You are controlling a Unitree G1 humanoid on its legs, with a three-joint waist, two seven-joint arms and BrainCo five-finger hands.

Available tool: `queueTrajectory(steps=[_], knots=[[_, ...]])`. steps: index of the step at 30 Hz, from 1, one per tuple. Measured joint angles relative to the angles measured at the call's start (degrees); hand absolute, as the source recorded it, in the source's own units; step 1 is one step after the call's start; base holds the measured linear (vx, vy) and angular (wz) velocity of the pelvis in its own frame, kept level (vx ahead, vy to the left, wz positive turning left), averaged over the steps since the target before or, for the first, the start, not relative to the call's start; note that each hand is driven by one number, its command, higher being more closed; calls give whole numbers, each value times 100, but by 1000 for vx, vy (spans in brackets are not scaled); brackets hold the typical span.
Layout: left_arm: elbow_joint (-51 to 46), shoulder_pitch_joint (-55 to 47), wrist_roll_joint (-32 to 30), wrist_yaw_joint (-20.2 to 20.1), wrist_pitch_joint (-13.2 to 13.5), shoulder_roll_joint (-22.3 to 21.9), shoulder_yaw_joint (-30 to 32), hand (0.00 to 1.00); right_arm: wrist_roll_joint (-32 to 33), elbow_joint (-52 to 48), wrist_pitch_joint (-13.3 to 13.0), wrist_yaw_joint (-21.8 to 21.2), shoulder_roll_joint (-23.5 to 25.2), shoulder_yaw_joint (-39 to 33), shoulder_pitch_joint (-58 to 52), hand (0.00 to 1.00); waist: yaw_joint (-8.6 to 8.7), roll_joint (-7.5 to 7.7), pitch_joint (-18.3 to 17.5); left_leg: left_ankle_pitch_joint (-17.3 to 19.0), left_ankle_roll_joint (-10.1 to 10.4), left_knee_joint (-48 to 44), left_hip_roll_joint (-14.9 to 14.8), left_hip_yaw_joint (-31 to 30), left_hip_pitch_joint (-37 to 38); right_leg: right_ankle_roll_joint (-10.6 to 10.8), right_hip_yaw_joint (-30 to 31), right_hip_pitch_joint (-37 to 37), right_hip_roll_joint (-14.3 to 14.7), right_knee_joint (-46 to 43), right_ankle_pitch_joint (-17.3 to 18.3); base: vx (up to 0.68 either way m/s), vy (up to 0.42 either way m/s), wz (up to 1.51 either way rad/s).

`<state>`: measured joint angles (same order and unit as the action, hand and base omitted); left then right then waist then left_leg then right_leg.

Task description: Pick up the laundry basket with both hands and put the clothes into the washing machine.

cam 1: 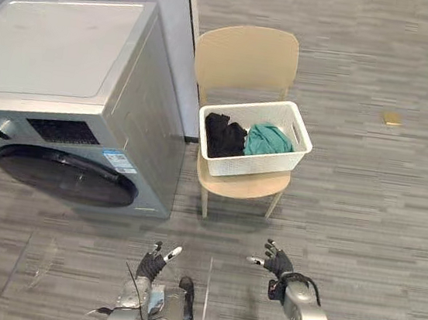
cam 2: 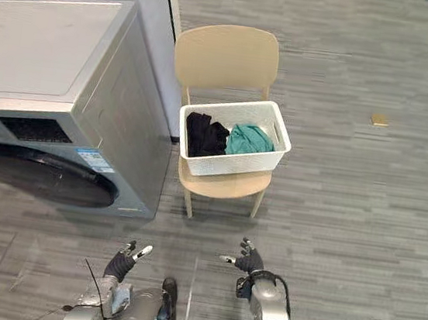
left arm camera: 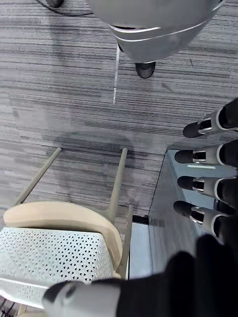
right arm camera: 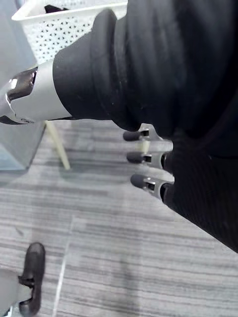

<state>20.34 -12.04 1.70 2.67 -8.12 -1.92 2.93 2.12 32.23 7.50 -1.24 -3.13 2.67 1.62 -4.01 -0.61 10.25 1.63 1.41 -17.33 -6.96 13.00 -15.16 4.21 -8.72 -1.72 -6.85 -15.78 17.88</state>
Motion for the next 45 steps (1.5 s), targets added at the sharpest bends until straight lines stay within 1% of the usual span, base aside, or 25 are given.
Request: queueTrajectory(steps=[2, 4, 5, 6, 7, 8, 11, 15, 17, 19, 21, 23, 24, 26, 27, 28, 30, 33, 36, 37, 38, 40, 42, 44, 45], knots=[[1, -51, 2, 10, 3, 48, 5, 0, 0, 11, -9, 2, 7, 3, -20, 0, -10, 24, 17, -205, 99, 340, 11, -127, 137, -108, 28, 60, 69, -91, 72, -245, -110, 1], [20, -84, 57, 36, 106, 10, -11, 0, 5, -230, -33, 20, -106, 17, -141, 0, 15, -176, -98, -651, 142, 524, -106, -225, -107, -278, -72, 341, 323, -275, -78, -210, -140, 27], [-4, -81, 68, 58, 161, 4, -4, 0, 4, -409, -37, 40, -128, 11, -226, 0, 13, -172, -99, -924, 229, 694, -71, -195, -216, -287, -205, 401, 325, -222, -168, -143, -48, 106], [79, 39, 110, 101, 196, 28, 53, 0, 8, -767, -60, 67, -106, -51, -369, 0, 166, -102, -32, -1325, 185, 976, -1, 13, -295, -394, -686, 397, 161, 3, -332, -130, -5, 143], [116, 48, 121, 124, 196, 20, 83, 0, -4, -1009, -88, 114, -100, -64, -466, 0, 185, -80, -5, -624, -271, 21, -116, 325, -390, -442, -1040, 391, 76, -53, -365, -148, -19, 146], [145, 24, 122, 120, 199, 13, 82, 0, -6, -1147, -94, 120, -122, -68, -523, 0, 185, -79, -4, -297, -359, -383, -182, 397, -356, -445, -1144, 372, 32, -122, -365, -164, -41, 97], [399, -114, 171, 122, 232, 24, 14, 0, -137, -1568, -317, 105, -199, -46, -622, 0, 180, -6, 23, 402, -181, -1299, -419, 454, 316, -442, -1581, 84, -348, -207, -366, -166, 82, 69], [486, 127, 223, 123, 268, -9, -28, 0, -258, -1873, -482, 104, -228, -76, -654, 0, 336, -254, -136, 571, -18, -1086, -784, 897, 513, -169, -2464, 100, -809, -343, -501, -118, 251, 115], [481, 256, 222, 138, 343, 46, -50, 0, -269, -1923, -479, 118, -216, -160, -631, 0, 320, -323, -197, 805, -43, -510, -462, 1099, 498, 33, -2783, 87, -989, -340, -561, -96, 400, 121], [475, 268, 222, 144, 368, 210, -54, 0, -269, -2043, -483, 107, -106, -133, -605, 0, 310, -128, -209, 674, 0, -73, -118, 1315, 592, 251, -3022, -74, -1237, 51, -912, -8, 379, 111], [442, 171, 226, 145, 381, 203, -50, 0, -274, -2061, -488, 112, -113, -158, -480, 0, 281, -135, -207, 633, -227, -117, 170, 1195, 520, 465, -3197, -214, -1415, 154, -1091, 13, 296, 74], [436, 129, 225, 134, 383, 200, -2, 0, -274, -2039, -488, 106, -116, -179, -321, 0, 266, -144, -210, 721, -371, -130, 463, 1069, 484, 437, -3213, -224, -1720, -60, -1153, 22, 269, 57], [415, 76, 225, 123, 385, 192, -9, 0, -273, -1990, -487, 106, -124, -210, -244, 0, 276, -144, -209, 769, -487, -98, 660, 978, 535, 398, -3210, -190, -2013, -491, -1174, 66, 262, 70], [360, 47, 223, 101, 381, 162, -50, 0, -280, -1886, -478, 119, -170, -234, -130, 0, 291, -202, -173, 838, -634, -55, 843, 784, 708, -630, -3123, 62, -2440, -1562, -1167, 95, 232, 58], [323, -4, 221, 104, 378, 184, -54, 0, -311, -1745, -476, 126, -174, -218, -5, 0, 288, -238, -141, 863, -668, 50, 884, 675, 887, -1041, -2625, 410, -2416, -2362, -887, 112, 192, 34], [305, -54, 214, 107, 369, 230, -66, 0, -348, -1682, -476, 137, -168, -207, 75, 0, 307, -251, -129, 833, -627, 261, 915, 630, 1095, -752, -2099, 721, -2117, -2760, -681, 115, 178, 30], [259, -73, 195, 113, 355, 301, -88, 0, -428, -1684, -483, 204, -186, -233, 123, 0, 326, -253, -118, 732, -611, 604, 1021, 465, 1357, -449, -1741, 1051, -1610, -2714, -434, 123, 128, 33], [259, -13, 192, 109, 355, 308, -155, 0, -453, -1684, -481, 265, -237, -430, 152, 0, 346, -268, -97, 670, -566, 923, 1146, 358, 1582, -379, -1782, 1479, -1045, -1875, -390, 159, 55, 29], [266, -10, 119, 87, 353, 330, -329, 0, -457, -1684, -476, 396, -337, -683, 146, 0, 492, -297, -46, 674, -561, 963, 1157, 111, 1746, -382, -1775, 1777, -643, -891, -660, 233, -16, 44], [267, 3, 77, 65, 353, 350, -353, 0, -456, -1686, -476, 431, -363, -769, 146, 0, 527, -248, -22, 696, -523, 960, 1177, 24, 1826, -410, -1679, 1768, -569, -627, -915, 376, -122, 60], [294, 70, -26, 24, 352, 398, -404, 0, -455, -1692, -476, 493, -403, -880, 127, 0, 567, -108, 35, 811, -350, 878, 1238, -127, 1971, -645, -1471, 1651, -537, -426, -1613, 319, -114, 54], [398, 171, -27, 1, 351, 351, -475, 0, -454, -1717, -475, 506, -473, -961, 138, 0, 589, -196, 32, 869, -283, 771, 1093, -171, 1968, -736, -1571, 1559, -428, -408, -1582, 293, -143, 25], [453, 250, -24, -10, 356, 322, -493, 0, -456, -1796, -477, 507, -455, -984, 123, 0, 602, -233, 42, 1053, -41, 444, 878, -144, 1875, -769, -1618, 1464, -265, -362, -1373, 292, -182, 5], [532, 327, -19, -15, 347, 306, -492, 0, -458, -1795, -474, 507, -384, -964, -28, 0, 630, -239, 53, 1144, 56, -796, 577, 96, 1477, -726, -1655, 1172, -131, -208, -1188, 181, -161, 4], [529, 311, -19, -14, 351, 279, -489, 0, -476, -1799, -473, 490, -380, -907, -161, 0, 619, -310, 70, 1080, 124, -1997, 174, 377, 1138, -755, -1651, 878, 45, -51, -1150, 228, -150, -36]])
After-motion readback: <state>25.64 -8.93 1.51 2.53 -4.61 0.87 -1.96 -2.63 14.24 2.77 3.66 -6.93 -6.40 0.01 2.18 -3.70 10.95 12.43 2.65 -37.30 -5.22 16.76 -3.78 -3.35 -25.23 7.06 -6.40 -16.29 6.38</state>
